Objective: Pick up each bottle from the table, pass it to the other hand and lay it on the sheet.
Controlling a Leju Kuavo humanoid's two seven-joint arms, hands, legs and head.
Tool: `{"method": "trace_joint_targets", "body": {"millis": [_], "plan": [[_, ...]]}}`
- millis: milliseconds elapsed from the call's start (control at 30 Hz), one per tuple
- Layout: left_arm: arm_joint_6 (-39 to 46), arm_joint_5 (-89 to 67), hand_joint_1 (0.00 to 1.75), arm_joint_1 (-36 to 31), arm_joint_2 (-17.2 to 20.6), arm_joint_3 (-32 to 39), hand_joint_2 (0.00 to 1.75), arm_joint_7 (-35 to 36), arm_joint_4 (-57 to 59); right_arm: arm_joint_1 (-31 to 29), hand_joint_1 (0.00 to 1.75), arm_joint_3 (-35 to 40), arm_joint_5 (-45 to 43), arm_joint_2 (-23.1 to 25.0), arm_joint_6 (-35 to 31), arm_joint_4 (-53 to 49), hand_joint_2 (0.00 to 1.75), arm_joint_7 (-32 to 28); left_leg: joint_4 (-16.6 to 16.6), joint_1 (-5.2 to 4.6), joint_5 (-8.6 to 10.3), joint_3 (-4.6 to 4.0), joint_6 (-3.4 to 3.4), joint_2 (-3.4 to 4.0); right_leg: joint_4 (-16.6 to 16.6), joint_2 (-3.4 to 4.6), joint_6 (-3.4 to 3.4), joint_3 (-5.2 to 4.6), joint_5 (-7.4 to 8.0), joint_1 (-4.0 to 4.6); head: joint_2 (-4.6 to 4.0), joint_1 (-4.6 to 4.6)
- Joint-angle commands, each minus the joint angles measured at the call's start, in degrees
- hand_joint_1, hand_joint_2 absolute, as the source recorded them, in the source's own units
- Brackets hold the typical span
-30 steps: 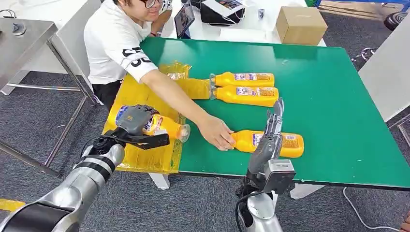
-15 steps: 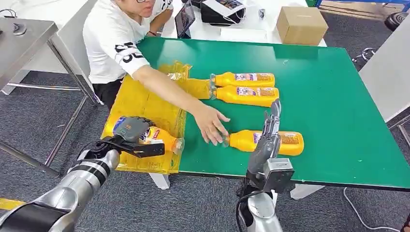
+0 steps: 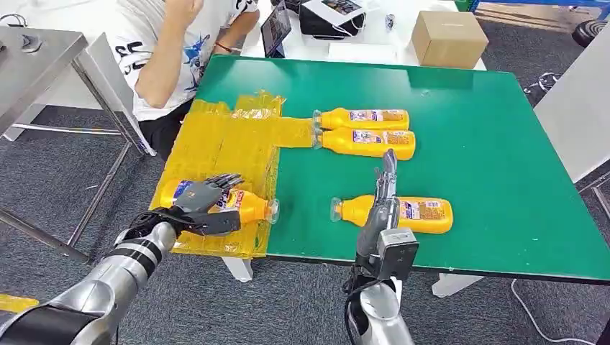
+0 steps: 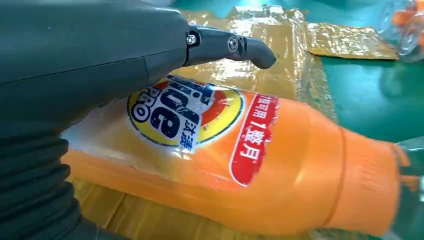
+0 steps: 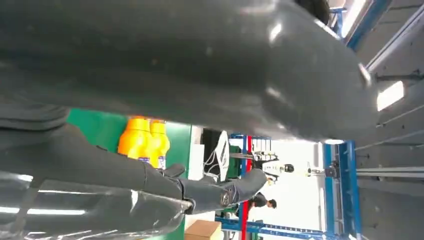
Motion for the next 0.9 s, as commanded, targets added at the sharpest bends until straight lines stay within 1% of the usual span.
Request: {"method": "trace_joint_targets", "body": {"millis": [33,67,133,167,267,333,500,567,600,867,900], "plan": [[-3.66,3.51,0.00,1.51,-0.07,2.55,0.00,-2.09,1.40,-2.70,0.00,-0.51,-0.11,-0.28,0.59,6.06,0.00,0.07,-0.09,0.04,-0.07,0.28,-0.08,0.17,-0.09,0.21,-0.09,0.22,0.00,0.04,0.00,0.02],[-3.87,3.65,0.00,1.55,-0.03,2.48,0.00,-2.17,1.32,-2.72,0.00,-0.50,-0.10,-0.31,0.64,6.11,0.00,0.07,-0.11,0.06,-0.10,0.39,-0.11,0.19,-0.12,0.26,-0.12,0.31,-0.02,0.05,0.00,0.02],[-4.95,4.82,0.00,1.55,-0.07,2.99,0.00,-2.52,1.25,-2.70,0.00,-0.57,-0.12,-0.40,0.69,6.16,0.00,0.07,-0.07,0.03,-0.04,0.23,-0.06,0.12,-0.06,0.16,-0.06,0.18,0.00,0.02,0.00,0.02],[-5.70,6.42,0.00,1.72,-0.35,4.01,0.00,-3.12,0.88,-2.69,0.00,-0.57,-0.09,-0.41,0.76,6.37,0.00,0.07,-0.13,0.06,-0.09,0.42,-0.11,0.19,-0.14,0.26,-0.11,0.35,-0.02,0.05,0.00,0.02],[-4.55,10.45,0.00,2.85,-1.76,6.78,0.00,-5.01,-1.62,-2.83,0.00,-0.22,0.35,-0.59,0.89,6.85,0.00,0.04,-0.11,0.05,-0.07,0.39,-0.09,0.14,-0.12,0.20,-0.10,0.32,-0.02,0.04,0.00,0.02],[-4.55,10.54,0.00,3.08,-2.00,6.58,0.00,-4.99,-2.07,-2.82,0.00,-0.24,0.37,-0.55,0.90,6.90,0.00,0.04,-0.07,0.03,-0.03,0.26,-0.07,0.09,-0.07,0.13,-0.06,0.21,-0.01,0.02,0.00,0.02],[-4.55,10.54,0.00,3.08,-2.00,6.58,0.00,-4.99,-2.07,-2.82,0.00,-0.24,0.37,-0.55,0.90,6.90,0.00,0.04,-0.05,0.08,-0.10,0.36,-0.11,0.11,-0.08,0.18,-0.10,0.31,-0.06,0.07,0.00,0.04],[-4.55,10.54,0.00,3.08,-2.00,6.58,0.00,-4.99,-2.07,-2.82,0.00,-0.24,0.37,-0.55,0.90,6.90,0.00,0.04,-0.04,0.03,-0.04,0.24,-0.07,0.08,-0.05,0.12,-0.07,0.19,-0.02,0.03,0.00,0.02],[-4.55,10.54,0.00,3.08,-2.00,6.58,0.00,-4.99,-2.07,-2.82,0.00,-0.24,0.37,-0.55,0.90,6.90,0.00,0.04,-0.04,0.08,-0.09,0.34,-0.11,0.12,-0.07,0.18,-0.11,0.29,-0.05,0.07,0.00,0.02],[-4.55,10.54,0.00,3.08,-2.00,6.58,0.00,-4.99,-2.07,-2.82,0.00,-0.24,0.37,-0.55,0.90,6.90,0.00,0.04,-0.05,0.02,-0.03,0.22,-0.06,0.07,-0.04,0.10,-0.06,0.16,-0.02,0.02,0.00,0.02],[-4.55,10.54,0.00,3.08,-2.00,6.58,0.00,-4.99,-2.07,-2.82,0.00,-0.24,0.37,-0.55,0.90,6.90,0.00,0.04,-0.06,0.07,-0.07,0.32,-0.10,0.11,-0.08,0.17,-0.10,0.26,-0.03,0.06,0.00,0.02]]}}
